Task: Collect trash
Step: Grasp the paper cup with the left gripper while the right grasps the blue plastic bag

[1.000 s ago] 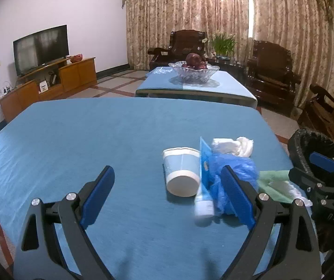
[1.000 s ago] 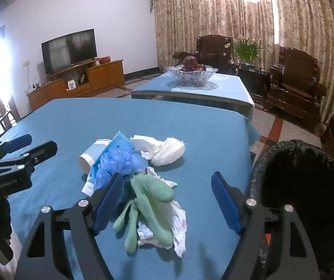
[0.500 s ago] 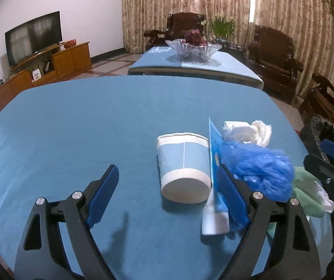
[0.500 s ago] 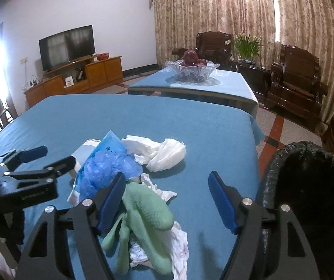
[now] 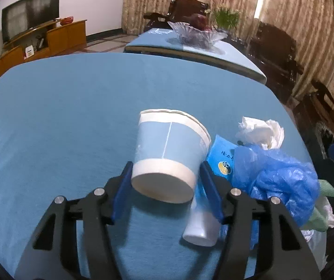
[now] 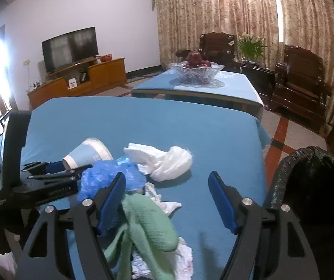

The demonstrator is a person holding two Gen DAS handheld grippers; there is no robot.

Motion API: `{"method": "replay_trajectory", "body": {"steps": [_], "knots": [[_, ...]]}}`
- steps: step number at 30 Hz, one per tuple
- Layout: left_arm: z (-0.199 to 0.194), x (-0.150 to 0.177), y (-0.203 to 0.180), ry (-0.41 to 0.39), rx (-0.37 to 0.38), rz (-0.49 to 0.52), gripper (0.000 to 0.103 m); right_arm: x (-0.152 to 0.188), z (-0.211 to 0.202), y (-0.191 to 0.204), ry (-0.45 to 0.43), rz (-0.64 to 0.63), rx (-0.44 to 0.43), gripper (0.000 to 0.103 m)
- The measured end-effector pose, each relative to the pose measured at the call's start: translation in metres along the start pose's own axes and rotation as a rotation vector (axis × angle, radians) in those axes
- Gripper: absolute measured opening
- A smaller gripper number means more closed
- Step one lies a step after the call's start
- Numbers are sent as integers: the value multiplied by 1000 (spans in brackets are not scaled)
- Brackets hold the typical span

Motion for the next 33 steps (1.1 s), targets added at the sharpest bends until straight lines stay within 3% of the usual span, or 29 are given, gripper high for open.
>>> {"method": "replay_trajectory", "body": {"steps": [9, 13, 16, 24, 33], "knots": [[-41, 0, 19, -50, -52, -21, 54, -5, -3, 30, -11, -29, -59, 72], [-54, 5, 28, -57, -87, -19, 54, -1, 1, 46, 2, -40, -86, 66], [-60, 7, 34, -61, -97, -17, 54, 2, 5, 55, 14, -40, -94, 60], [-77, 7, 38, -84, -108, -9, 54, 16, 19, 70, 97, -77, -115, 22], [-97, 0, 31, -111, -105, -8, 53, -4, -13, 70, 11, -45, -206, 18]]}}
Point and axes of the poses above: each gripper's, at about its wrist camera, not at the fingertips, and z roughly the way its jaws point, y to its left, x to its underside, the point moved 3 cm from there along z, roughly the way its jaws point, and after that the axes turned 3 degrees about x, right-handed, at the moved point
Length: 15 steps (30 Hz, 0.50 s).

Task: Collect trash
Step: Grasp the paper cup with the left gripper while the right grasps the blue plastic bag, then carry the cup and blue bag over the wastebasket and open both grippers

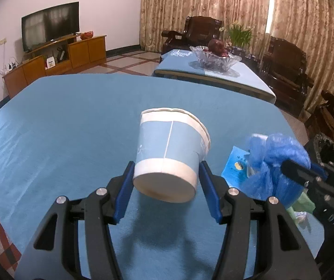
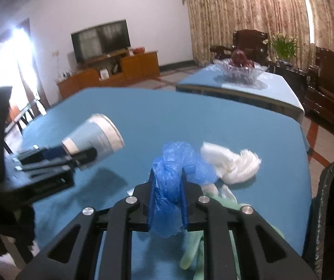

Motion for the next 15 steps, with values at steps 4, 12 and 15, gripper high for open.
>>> {"method": "replay_trajectory", "body": {"steps": [4, 12, 15], "knots": [[-16, -9, -6, -31, 9, 9, 53, -12, -17, 1, -45, -1, -6, 18], [-41, -24, -28, -83, 35, 35, 53, -30, -46, -6, -100, 3, 45, 18], [-48, -29, -42, -98, 52, 49, 53, -35, -58, -13, -118, 10, 68, 18]]}}
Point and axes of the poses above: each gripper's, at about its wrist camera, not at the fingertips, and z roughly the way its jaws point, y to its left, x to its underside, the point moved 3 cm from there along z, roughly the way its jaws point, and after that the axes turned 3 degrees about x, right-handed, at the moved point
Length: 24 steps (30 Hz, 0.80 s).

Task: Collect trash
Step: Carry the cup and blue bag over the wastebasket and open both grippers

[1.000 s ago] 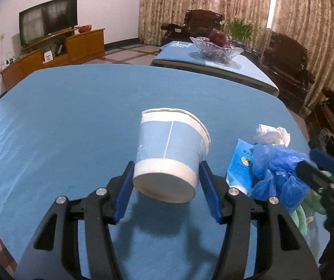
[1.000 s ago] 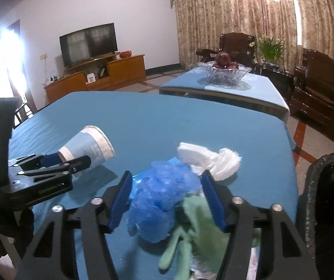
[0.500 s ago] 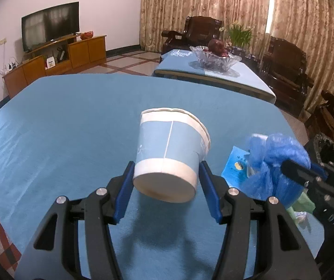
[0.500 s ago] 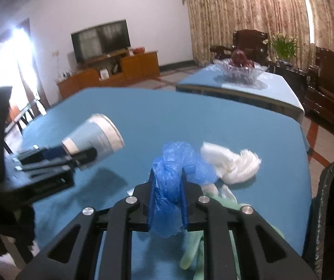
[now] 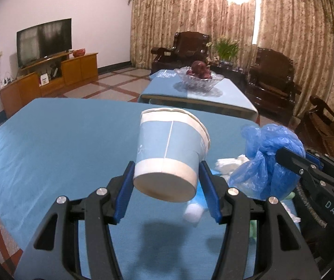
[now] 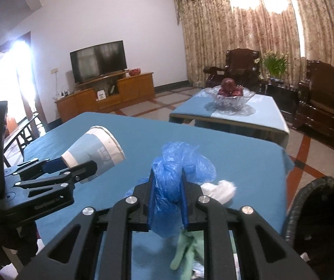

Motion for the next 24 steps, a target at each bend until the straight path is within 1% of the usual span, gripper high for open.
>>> {"method": "replay_trajectory", "body": {"steps": [8, 13, 19, 24], "knots": [[-7, -9, -46, -23, 69, 38, 53, -10, -37, -39, -45, 23, 82, 18], [-5, -13, -80, -27, 122, 64, 53, -9, -65, -78, -65, 58, 151, 18], [0, -13, -133, -25, 207, 108, 53, -4, -93, -124, -73, 90, 250, 18], [12, -9, -186, -14, 289, 147, 53, 4, -114, -160, -74, 119, 322, 18]]}}
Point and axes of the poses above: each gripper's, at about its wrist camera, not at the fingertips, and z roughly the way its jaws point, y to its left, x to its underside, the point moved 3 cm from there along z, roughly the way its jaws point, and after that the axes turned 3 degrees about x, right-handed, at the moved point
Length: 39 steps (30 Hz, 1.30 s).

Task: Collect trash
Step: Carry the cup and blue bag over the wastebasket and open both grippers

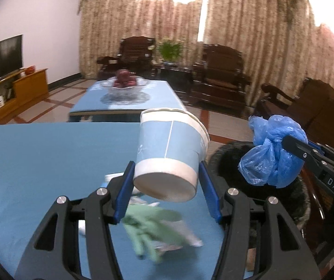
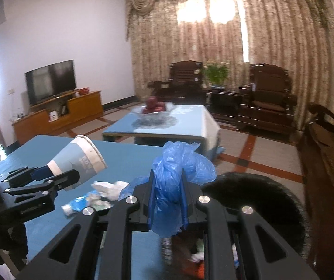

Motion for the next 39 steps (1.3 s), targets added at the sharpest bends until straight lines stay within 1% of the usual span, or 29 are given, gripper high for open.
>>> {"method": "replay_trajectory", "body": {"steps": [5, 10, 14, 16, 24, 27, 29, 30, 31, 32, 33, 34, 36, 37, 38, 39], "knots": [[24, 0, -45, 9, 76, 33, 53, 1, -5, -43, 0, 34, 68, 18], [47, 3, -89, 18, 148, 61, 53, 7, -4, -77, 9, 58, 122, 18], [66, 5, -113, 30, 186, 81, 53, 16, -2, -106, 25, 76, 166, 18], [77, 6, -125, 41, 204, 89, 53, 21, -1, -114, 33, 81, 181, 18], [113, 21, -157, 92, 245, 111, 53, 43, 12, -147, 80, 108, 222, 18], [121, 28, -161, 109, 256, 112, 53, 52, 14, -155, 94, 116, 230, 18], [128, 31, -164, 126, 270, 115, 54, 58, 17, -161, 110, 125, 234, 19], [130, 31, -165, 132, 275, 115, 56, 62, 17, -162, 117, 126, 233, 22], [132, 32, -165, 140, 284, 114, 58, 64, 18, -163, 123, 127, 239, 22], [134, 32, -166, 148, 296, 110, 60, 66, 18, -165, 125, 127, 247, 24], [136, 31, -167, 155, 304, 105, 67, 67, 18, -166, 129, 129, 252, 30], [137, 32, -165, 157, 308, 96, 71, 68, 19, -167, 132, 132, 257, 34], [137, 31, -164, 156, 309, 90, 73, 71, 16, -169, 129, 139, 276, 51], [136, 31, -161, 156, 307, 87, 74, 71, 15, -170, 128, 144, 285, 54], [135, 31, -161, 154, 304, 85, 74, 71, 14, -171, 125, 150, 295, 64], [133, 30, -158, 149, 298, 83, 75, 71, 12, -172, 119, 156, 309, 80]]}}
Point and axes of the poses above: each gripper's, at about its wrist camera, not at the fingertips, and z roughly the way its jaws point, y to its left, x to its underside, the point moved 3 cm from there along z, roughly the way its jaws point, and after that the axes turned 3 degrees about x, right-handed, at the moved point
